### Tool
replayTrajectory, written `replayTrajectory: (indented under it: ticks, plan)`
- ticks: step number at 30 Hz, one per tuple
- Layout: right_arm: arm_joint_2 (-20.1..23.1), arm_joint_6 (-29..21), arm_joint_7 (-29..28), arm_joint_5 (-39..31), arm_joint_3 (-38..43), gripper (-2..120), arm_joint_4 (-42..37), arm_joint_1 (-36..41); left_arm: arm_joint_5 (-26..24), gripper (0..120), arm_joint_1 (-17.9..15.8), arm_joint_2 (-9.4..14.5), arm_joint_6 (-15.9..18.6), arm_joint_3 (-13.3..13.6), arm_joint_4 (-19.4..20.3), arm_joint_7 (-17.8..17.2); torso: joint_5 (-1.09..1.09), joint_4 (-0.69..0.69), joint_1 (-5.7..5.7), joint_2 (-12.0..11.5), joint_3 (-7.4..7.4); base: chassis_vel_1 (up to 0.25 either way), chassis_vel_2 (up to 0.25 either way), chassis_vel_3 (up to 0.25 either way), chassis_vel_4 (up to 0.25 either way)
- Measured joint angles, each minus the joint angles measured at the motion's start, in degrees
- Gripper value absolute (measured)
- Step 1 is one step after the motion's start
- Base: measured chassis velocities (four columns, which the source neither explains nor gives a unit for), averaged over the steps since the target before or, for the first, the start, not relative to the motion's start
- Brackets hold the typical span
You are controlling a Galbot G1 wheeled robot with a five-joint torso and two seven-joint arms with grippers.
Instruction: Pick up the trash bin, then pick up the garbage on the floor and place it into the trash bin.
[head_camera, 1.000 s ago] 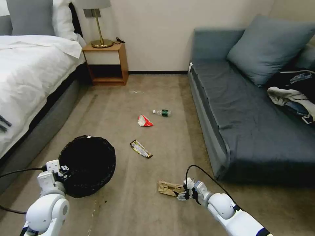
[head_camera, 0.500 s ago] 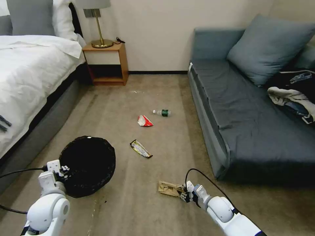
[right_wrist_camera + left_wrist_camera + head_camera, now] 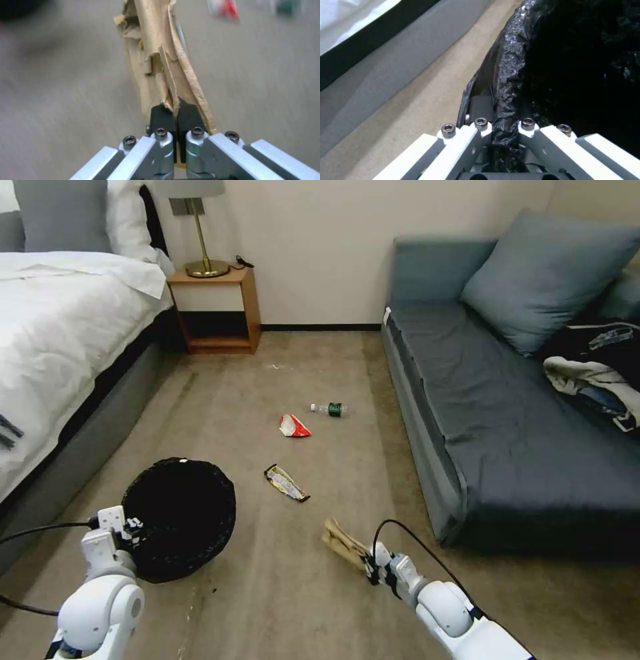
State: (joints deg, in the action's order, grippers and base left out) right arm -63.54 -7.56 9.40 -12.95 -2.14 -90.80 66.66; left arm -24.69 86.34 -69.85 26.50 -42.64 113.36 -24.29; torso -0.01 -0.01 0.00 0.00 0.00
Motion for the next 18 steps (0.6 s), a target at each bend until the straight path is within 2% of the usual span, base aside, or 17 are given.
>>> replayTrajectory:
  ticks: [1,3,5,7,8,10,11,13,15,18]
  plan:
    - [0.0,0.0,0.0,0.0,0.0,0,0.0,0.0,0.0,3,0.0,0.0,0.0,0.0,0.0,0.0,0.0,0.0,0.0,0.0,0.0,0.0,0.0,0.0,0.0]
    - [0.47,7.09,-0.15,-5.52,-4.85,0,-3.17,-3.7,0.71,3,-0.16,-0.44,0.08,0.36,0.32,0.01,0.0,0.01,0.0,0.0,0.0,0.0,0.0,0.0,0.0]
    - [0.41,8.61,-0.18,-6.45,-6.07,0,-3.37,-4.72,0.86,3,-0.17,-0.52,0.09,0.39,0.37,0.01,0.0,0.01,0.0,0.0,0.0,0.0,0.0,0.0,0.0]
    - [-0.82,14.12,-0.12,-8.63,-11.33,0,-2.27,-9.29,1.15,3,-0.15,-0.65,0.16,0.43,0.45,0.01,-0.01,0.01,0.0,0.0,0.0,0.0,0.0,0.0,0.0]
    - [-0.82,14.12,-0.12,-8.63,-11.33,0,-2.27,-9.29,1.15,3,-0.15,-0.65,0.16,0.43,0.45,0.01,-0.01,0.01,0.0,0.0,0.0,0.0,0.0,0.0,0.0]
    - [-2.99,19.63,0.15,-8.96,-16.34,0,1.81,-14.21,1.22,3,-0.09,-0.82,0.27,0.43,0.84,0.04,0.0,0.02,0.0,0.0,0.0,0.0,0.0,0.0,0.0]
    - [-2.99,19.63,0.15,-8.96,-16.34,0,1.81,-14.21,1.22,3,-0.09,-0.82,0.27,0.43,0.84,0.04,0.0,0.02,0.0,0.0,0.0,0.0,0.0,0.0,0.0]
    - [-5.27,23.13,-0.51,-8.98,-20.61,0,5.62,-18.08,1.34,3,-0.08,-1.11,0.44,0.44,1.15,0.06,0.0,0.02,0.0,0.0,0.0,0.0,0.0,0.0,0.0]
    - [-7.61,25.29,-3.77,-9.65,-26.81,0,9.64,-22.38,1.62,3,-0.06,-1.62,0.52,0.48,1.48,0.07,-0.01,0.02,0.0,0.0,0.0,0.0,0.0,0.0,0.0]
    - [-9.48,25.75,-6.69,-9.83,-31.32,0,12.09,-24.7,1.88,3,0.04,-2.22,0.52,0.55,1.83,0.09,0.0,0.02,0.0,0.0,0.0,0.0,0.0,0.0,0.0]
